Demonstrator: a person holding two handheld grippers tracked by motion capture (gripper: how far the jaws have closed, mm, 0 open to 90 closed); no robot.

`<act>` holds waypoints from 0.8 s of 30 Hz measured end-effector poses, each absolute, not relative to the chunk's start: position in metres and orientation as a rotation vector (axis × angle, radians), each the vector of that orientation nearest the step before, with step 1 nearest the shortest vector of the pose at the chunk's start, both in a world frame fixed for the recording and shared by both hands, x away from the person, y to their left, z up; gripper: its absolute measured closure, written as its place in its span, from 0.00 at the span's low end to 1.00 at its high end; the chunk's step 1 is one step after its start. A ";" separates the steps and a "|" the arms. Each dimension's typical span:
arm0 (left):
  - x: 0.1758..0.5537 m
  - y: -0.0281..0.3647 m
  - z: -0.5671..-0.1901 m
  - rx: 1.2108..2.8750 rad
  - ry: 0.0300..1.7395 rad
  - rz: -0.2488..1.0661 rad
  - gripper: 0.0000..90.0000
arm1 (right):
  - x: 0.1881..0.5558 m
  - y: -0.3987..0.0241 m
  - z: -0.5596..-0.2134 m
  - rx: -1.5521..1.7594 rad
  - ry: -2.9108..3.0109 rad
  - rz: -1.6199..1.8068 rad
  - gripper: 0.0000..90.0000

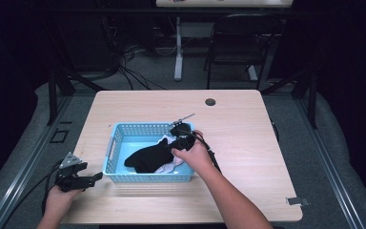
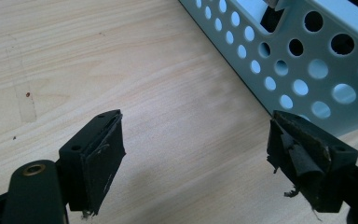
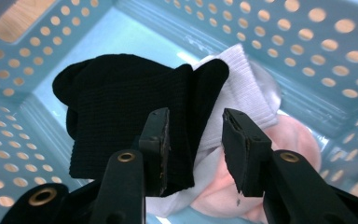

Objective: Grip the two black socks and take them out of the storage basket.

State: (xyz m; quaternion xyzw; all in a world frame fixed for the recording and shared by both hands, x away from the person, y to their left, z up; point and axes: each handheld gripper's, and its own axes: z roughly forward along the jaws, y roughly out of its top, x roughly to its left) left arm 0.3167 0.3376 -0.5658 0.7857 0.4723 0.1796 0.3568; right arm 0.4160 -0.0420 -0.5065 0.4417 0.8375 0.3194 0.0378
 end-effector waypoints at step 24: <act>0.317 0.337 -0.566 2.031 1.220 0.461 0.21 | 0.403 -0.021 -0.495 1.259 2.606 1.011 0.97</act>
